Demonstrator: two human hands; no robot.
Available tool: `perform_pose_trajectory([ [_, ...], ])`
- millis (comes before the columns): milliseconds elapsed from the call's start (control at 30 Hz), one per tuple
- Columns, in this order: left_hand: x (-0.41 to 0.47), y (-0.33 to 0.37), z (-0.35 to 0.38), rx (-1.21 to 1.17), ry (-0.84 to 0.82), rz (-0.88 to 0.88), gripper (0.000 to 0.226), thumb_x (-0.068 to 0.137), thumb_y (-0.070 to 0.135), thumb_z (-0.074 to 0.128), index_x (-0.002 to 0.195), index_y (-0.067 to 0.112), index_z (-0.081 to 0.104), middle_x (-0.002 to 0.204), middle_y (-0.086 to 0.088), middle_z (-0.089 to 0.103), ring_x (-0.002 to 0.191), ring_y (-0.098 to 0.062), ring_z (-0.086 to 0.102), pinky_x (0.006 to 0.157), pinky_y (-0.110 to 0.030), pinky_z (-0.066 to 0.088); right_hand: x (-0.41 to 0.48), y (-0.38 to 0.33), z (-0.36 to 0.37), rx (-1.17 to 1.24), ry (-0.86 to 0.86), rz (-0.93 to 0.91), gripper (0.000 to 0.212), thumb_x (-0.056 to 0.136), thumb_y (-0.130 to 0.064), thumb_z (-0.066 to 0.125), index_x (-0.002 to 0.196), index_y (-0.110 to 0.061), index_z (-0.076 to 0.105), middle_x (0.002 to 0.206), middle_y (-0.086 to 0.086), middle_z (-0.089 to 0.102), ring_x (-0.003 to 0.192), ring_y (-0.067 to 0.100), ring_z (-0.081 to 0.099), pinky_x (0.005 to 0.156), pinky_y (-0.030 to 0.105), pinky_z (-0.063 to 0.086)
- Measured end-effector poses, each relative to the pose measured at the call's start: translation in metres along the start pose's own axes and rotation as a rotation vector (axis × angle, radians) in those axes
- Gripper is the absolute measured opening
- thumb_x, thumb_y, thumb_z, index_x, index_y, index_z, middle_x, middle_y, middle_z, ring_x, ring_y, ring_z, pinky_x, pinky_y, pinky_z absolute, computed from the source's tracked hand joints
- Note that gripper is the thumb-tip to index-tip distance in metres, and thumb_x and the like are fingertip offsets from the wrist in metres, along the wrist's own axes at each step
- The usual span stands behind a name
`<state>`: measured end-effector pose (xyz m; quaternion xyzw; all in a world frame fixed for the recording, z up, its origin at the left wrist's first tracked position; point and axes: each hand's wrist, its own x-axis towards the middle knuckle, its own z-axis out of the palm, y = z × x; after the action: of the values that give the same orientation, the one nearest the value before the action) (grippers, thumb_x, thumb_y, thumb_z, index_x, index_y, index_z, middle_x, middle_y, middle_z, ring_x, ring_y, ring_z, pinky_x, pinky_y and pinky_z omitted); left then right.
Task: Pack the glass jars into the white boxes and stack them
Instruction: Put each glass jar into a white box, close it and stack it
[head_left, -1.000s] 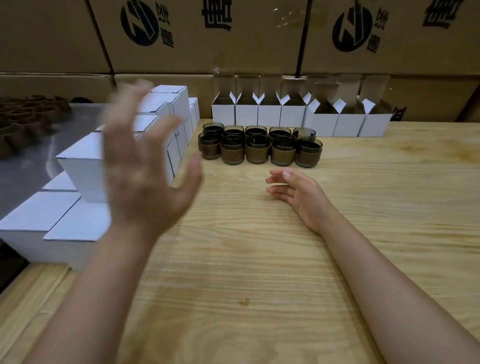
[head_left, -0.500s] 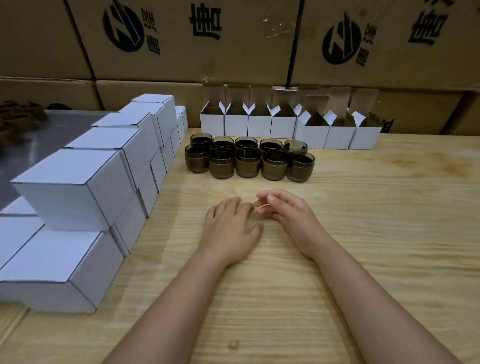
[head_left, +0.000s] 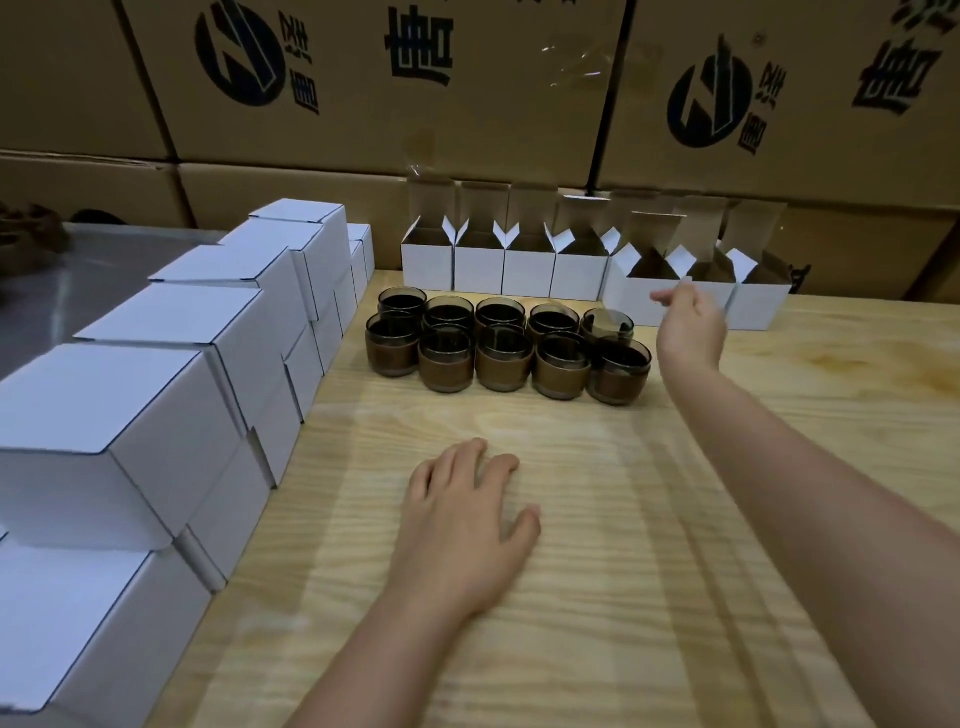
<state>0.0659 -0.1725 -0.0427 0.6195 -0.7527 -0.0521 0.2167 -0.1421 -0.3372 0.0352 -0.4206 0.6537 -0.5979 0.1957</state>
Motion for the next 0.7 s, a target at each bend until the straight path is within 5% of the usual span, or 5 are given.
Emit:
perform_pose_trajectory([
  [200, -0.003, 0.001, -0.001, 0.003, 0.014, 0.001, 0.056, 0.088, 0.062, 0.024, 0.139, 0.041, 0.027, 0.154, 0.011, 0.016, 0.142, -0.006, 0.005, 0.111, -0.026, -0.005, 0.072, 0.008, 0.021, -0.41, -0.336, -0.093, 0.062, 0.101, -0.05, 0.017, 0.111, -0.006, 0.059, 0.104, 0.006, 0.057, 0.097, 0.022, 0.047, 0.085, 0.035, 0.034],
  [433, -0.003, 0.003, -0.002, 0.007, 0.012, -0.006, 0.06, 0.083, 0.063, 0.02, 0.139, 0.042, 0.027, 0.152, 0.013, 0.016, 0.141, -0.004, 0.005, 0.111, -0.025, -0.007, 0.099, 0.008, 0.033, -0.599, -0.47, -0.063, 0.074, 0.1, -0.054, 0.012, 0.125, 0.0, 0.055, 0.129, 0.02, 0.052, 0.122, 0.035, 0.045, 0.097, 0.042, 0.034],
  [600, -0.003, 0.002, -0.001, 0.005, -0.004, -0.003, 0.054, 0.088, 0.062, 0.027, 0.139, 0.042, 0.027, 0.153, 0.013, 0.016, 0.141, -0.005, 0.004, 0.11, -0.025, -0.008, 0.1, 0.014, 0.035, -0.623, -0.415, -0.154, 0.059, 0.103, -0.044, 0.021, 0.105, 0.004, 0.057, 0.094, 0.017, 0.053, 0.097, 0.033, 0.051, 0.077, 0.034, 0.032],
  [700, -0.003, 0.001, -0.001, -0.003, -0.009, 0.0, 0.053, 0.089, 0.06, 0.031, 0.139, 0.04, 0.029, 0.153, 0.011, 0.018, 0.141, -0.006, 0.005, 0.112, -0.027, -0.005, 0.094, 0.004, 0.029, -0.591, -0.344, -0.278, 0.048, 0.103, -0.039, 0.028, 0.101, 0.001, 0.056, 0.091, 0.015, 0.053, 0.089, 0.03, 0.051, 0.071, 0.031, 0.032],
])
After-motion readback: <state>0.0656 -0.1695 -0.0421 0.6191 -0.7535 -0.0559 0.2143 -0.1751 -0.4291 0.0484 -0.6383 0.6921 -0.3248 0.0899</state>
